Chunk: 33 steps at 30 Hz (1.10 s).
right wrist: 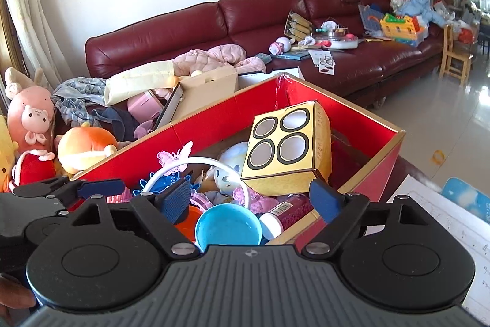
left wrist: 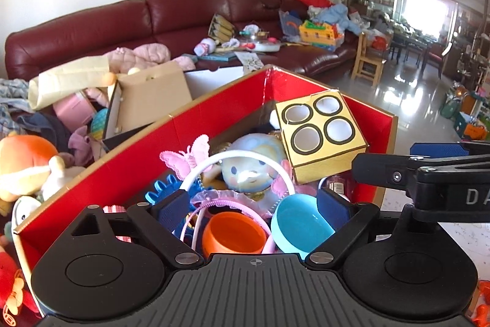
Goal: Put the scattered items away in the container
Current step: 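Lift the teal bowl with both grippers and drop it into the red box, then open both grippers and move them back toward the brown hat and orange toys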
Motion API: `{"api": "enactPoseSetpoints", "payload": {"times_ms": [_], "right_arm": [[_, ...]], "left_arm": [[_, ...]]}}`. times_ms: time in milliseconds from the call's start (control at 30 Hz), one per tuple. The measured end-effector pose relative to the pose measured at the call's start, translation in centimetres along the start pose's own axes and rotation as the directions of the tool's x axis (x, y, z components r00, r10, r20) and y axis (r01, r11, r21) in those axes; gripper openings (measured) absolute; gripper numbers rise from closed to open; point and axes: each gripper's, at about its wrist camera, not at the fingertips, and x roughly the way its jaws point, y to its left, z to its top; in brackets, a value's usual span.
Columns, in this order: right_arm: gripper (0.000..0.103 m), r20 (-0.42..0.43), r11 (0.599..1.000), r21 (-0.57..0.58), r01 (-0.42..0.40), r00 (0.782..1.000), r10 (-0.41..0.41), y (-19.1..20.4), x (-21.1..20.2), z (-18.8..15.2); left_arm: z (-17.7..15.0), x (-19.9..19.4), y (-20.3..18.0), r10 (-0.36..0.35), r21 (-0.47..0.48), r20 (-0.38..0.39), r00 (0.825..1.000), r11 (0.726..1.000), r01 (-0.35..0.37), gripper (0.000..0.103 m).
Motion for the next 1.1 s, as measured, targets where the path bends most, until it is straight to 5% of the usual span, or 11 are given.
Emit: {"api": "enactPoseSetpoints", "payload": {"times_ms": [1100], "right_arm": [[0.097,-0.041,0.998,0.061,0.011,0.999,-0.008,-1.3,-2.4,-1.9]], "left_arm": [[-1.2,-0.5,-2.7,0.004,0.06,-0.021,1.0,0.998,-0.002,0.1]]}}
